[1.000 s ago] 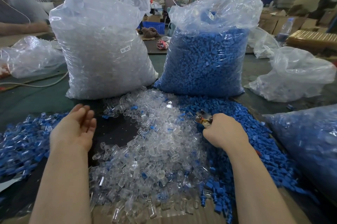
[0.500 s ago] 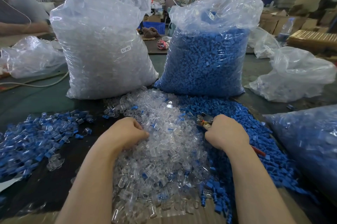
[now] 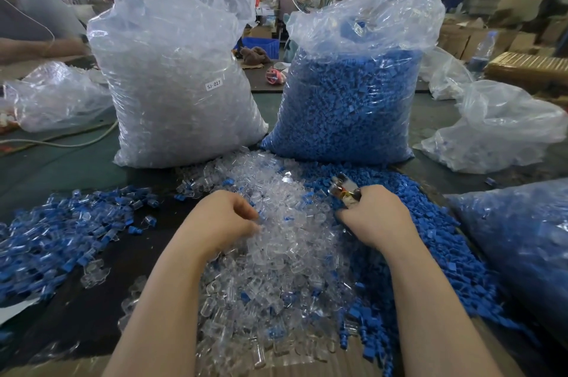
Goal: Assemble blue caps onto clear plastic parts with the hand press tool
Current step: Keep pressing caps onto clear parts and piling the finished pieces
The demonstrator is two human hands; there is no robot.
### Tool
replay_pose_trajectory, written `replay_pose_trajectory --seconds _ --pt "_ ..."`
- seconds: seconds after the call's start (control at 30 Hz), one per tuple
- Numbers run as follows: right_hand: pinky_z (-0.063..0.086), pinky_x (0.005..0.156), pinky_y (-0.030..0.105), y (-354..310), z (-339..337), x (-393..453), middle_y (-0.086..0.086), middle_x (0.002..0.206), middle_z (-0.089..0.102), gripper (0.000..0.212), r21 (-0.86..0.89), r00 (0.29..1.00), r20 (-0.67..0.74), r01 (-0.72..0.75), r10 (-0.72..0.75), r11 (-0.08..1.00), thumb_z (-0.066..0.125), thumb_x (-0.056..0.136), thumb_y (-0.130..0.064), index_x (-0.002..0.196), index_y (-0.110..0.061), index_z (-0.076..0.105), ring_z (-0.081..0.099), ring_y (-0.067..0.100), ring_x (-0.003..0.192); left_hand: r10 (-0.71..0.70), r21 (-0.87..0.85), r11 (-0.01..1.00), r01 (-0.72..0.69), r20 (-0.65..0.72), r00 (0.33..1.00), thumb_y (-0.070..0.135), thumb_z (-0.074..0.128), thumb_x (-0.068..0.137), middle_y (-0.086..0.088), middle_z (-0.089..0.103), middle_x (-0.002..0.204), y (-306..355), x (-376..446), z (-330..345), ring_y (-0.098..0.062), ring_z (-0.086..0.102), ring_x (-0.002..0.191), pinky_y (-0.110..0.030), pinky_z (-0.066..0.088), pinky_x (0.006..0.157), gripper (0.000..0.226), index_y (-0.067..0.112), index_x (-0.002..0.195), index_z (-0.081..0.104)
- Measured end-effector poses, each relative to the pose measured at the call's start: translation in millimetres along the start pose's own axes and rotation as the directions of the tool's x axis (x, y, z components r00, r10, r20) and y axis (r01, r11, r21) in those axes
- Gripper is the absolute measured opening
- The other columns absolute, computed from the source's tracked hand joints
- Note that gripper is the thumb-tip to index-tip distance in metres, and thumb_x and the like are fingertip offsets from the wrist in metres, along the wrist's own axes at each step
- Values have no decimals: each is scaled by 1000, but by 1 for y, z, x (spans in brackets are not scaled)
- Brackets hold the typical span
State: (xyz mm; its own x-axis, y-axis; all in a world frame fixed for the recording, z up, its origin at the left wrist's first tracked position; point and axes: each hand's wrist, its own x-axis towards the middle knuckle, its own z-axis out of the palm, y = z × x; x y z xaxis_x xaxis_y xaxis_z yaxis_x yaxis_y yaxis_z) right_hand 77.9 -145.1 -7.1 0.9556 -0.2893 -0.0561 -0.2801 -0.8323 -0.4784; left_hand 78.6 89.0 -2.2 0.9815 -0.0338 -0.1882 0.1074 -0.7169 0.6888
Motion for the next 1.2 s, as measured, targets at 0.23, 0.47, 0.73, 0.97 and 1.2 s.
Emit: replay_pose_trajectory --seconds 0.23,0.47,0.73,0.97,1.2 --pt "38 53 29 -9 -7 -7 -1 61 58 21 246 984 -22 176 -176 953 72 78 -31 72 -14 61 55 18 61 117 -311 935 -170 -180 977 28 80 79 17 73 78 21 -5 10 -2 69 75 -18 48 65 8 31 84 74" --pt "41 56 32 -21 -8 -15 -2 60 60 22 348 951 -38 302 -308 888 75 77 -30 70 -14 61 52 15 59 140 -575 790 -214 -170 975 12 77 82 -4 75 85 50 -11 32 -15 71 83 -31 55 80 15 15 94 69" --pt "49 62 41 -27 -6 -16 -1 65 65 21 397 932 -134 363 -338 843 77 77 -32 74 -15 65 59 20 65 109 -630 729 -268 -279 954 9 77 81 -2 74 73 54 -10 38 -7 70 68 -22 55 67 14 15 89 67" --pt "48 62 35 -26 -7 -18 -2 65 65 11 546 926 -204 377 -317 748 75 81 -23 76 -18 66 54 9 60 143 -746 602 -284 -249 958 3 72 85 -5 77 81 54 -14 33 -15 75 77 -20 58 73 18 17 96 71" --pt "50 62 37 -28 -7 -18 0 67 66 11 556 912 -237 410 -336 723 75 83 -24 78 -19 66 54 7 60 91 -836 495 -237 -221 971 0 68 87 -4 75 86 59 -15 33 -15 74 77 -22 58 70 18 15 96 71"
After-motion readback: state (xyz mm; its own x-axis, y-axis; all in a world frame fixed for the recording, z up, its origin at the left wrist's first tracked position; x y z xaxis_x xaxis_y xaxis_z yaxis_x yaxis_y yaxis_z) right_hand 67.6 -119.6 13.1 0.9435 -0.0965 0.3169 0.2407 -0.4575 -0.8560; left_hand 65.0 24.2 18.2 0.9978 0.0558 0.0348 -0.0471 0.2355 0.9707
